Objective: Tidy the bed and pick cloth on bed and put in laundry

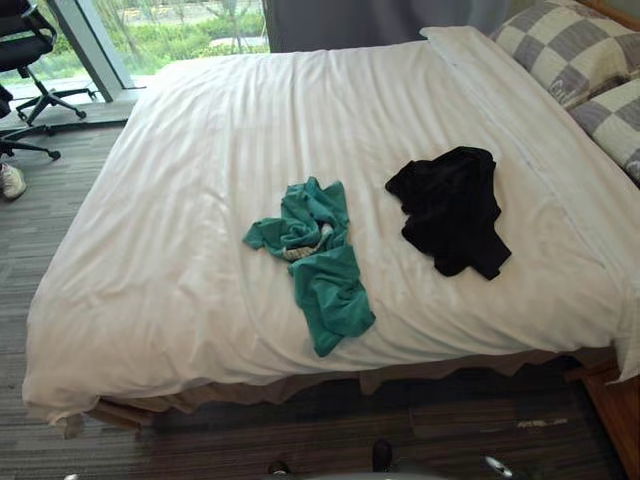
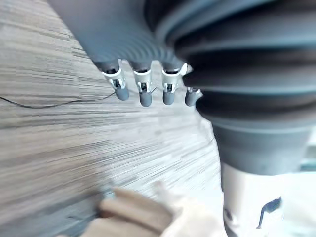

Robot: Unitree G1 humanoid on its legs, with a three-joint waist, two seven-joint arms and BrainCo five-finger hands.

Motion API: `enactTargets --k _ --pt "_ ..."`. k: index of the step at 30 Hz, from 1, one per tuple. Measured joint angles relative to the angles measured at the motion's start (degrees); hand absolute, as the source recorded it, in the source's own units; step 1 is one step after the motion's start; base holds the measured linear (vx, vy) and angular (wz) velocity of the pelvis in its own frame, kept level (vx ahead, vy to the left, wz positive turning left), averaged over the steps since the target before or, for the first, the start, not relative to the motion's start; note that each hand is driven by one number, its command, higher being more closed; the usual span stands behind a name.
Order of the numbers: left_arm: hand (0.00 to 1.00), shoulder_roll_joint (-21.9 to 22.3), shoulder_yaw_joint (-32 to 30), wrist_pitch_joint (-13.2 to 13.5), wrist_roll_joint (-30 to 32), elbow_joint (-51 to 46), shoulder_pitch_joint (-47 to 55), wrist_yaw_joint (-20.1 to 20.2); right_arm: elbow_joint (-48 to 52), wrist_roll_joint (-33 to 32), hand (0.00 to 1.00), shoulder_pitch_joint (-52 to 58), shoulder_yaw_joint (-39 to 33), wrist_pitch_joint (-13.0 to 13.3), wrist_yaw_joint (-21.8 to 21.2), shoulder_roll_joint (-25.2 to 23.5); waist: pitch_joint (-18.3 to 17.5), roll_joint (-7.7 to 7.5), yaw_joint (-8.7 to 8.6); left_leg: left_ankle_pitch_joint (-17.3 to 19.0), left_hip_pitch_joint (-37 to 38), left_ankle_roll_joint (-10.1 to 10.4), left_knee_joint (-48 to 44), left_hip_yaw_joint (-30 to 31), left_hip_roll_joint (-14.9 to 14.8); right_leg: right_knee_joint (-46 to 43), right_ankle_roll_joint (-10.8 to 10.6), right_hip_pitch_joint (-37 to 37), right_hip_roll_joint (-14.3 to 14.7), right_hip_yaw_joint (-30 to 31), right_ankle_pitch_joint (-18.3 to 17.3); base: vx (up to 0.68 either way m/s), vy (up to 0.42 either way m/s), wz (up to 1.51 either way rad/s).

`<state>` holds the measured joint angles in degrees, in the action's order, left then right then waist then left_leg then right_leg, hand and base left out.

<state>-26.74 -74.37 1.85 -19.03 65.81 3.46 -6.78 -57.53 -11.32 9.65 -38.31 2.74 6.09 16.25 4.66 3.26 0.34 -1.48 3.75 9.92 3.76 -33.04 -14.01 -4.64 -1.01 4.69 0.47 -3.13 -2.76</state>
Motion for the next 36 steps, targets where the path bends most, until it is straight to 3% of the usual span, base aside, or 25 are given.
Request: enactTargets --k 3,5,9,11,15,16,22,26,36 --pt "0.0 -4.53 0.4 1.02 -0.71 -1.63 -1.13 -1.36 9.27 -0.39 0.0 0.34 -2.62 1.26 1.63 4.64 -0.55 0.63 -0.55 -0.24 -0.01 -0.12 -0.88 0.23 -0.11 0.78 0.48 -0.42 0.48 -0.1 0.45 0.03 -0.053 0.05" --pt "0.0 -6.82 4.34 2.37 -0.57 -5.67 -1.91 -2.49 15.24 0.3 0.0 0.59 -2.87 3.05 2.04 7.55 -1.22 1.04 -1.02 -0.55 -0.11 -0.44 -1.05 0.93 -0.08 0.73 0.56 -1.04 0.4 -0.69 0.23 0.04 -0.013 0.15" --pt "0.0 -10.38 19.85 8.24 0.49 -26.95 -3.62 -6.22 27.65 1.3 0.0 -0.2 -3.91 7.11 4.23 8.51 -2.67 0.22 -1.05 -1.24 -0.04 -1.3 -1.18 2.51 0.39 -0.23 0.81 -1.46 -0.27 -2.18 -0.52 0.08 0.005 0.21" --pt "0.0 -11.45 23.52 10.26 2.87 -33.23 -4.5 -7.28 31.05 2.85 0.0 -1.11 -3.83 8.4 4.99 8.55 -2.75 0.17 -1.07 -1.28 0.01 -1.35 -1.07 2.73 0.78 -0.16 0.84 -1.62 -0.64 -2.32 -0.58 0.06 0.019 0.07" --pt "0.0 -11.93 31.77 11.73 9.34 -44.99 -7.03 -8.39 37.73 5.45 0.0 -2.76 -2.41 9.55 6.12 9.01 -3.43 1.1 -1.38 -1.38 0.39 -1.49 0.02 2.69 1.46 0.43 0.84 -1.83 -1.06 -2.31 -0.57 0.04 0.018 0.02" --pt "0.0 -12.31 34.3 12.34 11.18 -46.58 -7.6 -8.35 39.3 6.56 0.0 -3.39 -1.18 9.95 6.17 9.41 -3.65 1.44 -2.2 -1.47 0.85 -1.61 0.4 2.7 1.63 0.91 0.84 -2.43 -1.1 -2.45 -0.54 0.04 0.009 0.02" --pt "0.0 -14.62 44.13 12.1 18.44 -47.45 -10.43 -7.96 43.22 9.84 0.0 -4.97 3.3 10.42 6.27 12.41 -4.47 2.62 -4.31 -1.46 1.72 -1.61 1.45 1.29 1.95 1.32 0.61 -2.45 -1.02 -1.62 -0.4 0.01 -0.002 -0.08" --pt "0.0 -14.44 51.57 10.79 25.14 -47.47 -11.43 -5.28 43.85 12.08 0.0 -6.27 5.58 10.53 6.32 12.74 -4.49 2.77 -5.43 -1.5 1.16 -1.67 1.45 1.08 2.13 2.96 -0.02 -2.4 -1.13 -1.11 0.65 -0.01 -0.006 -0.06" --pt "0.0 -4.18 59.51 7.89 30.17 -51.63 -14.3 -0.68 52.37 14.17 0.0 -8.06 7.41 10.56 6.62 10.63 -1.49 5.02 -7.47 -1.5 1.02 -1.67 1.45 -0.04 2.12 4.92 -0.35 -2.55 -0.99 -0.04 2.29 -0.02 -0.026 -0.06"
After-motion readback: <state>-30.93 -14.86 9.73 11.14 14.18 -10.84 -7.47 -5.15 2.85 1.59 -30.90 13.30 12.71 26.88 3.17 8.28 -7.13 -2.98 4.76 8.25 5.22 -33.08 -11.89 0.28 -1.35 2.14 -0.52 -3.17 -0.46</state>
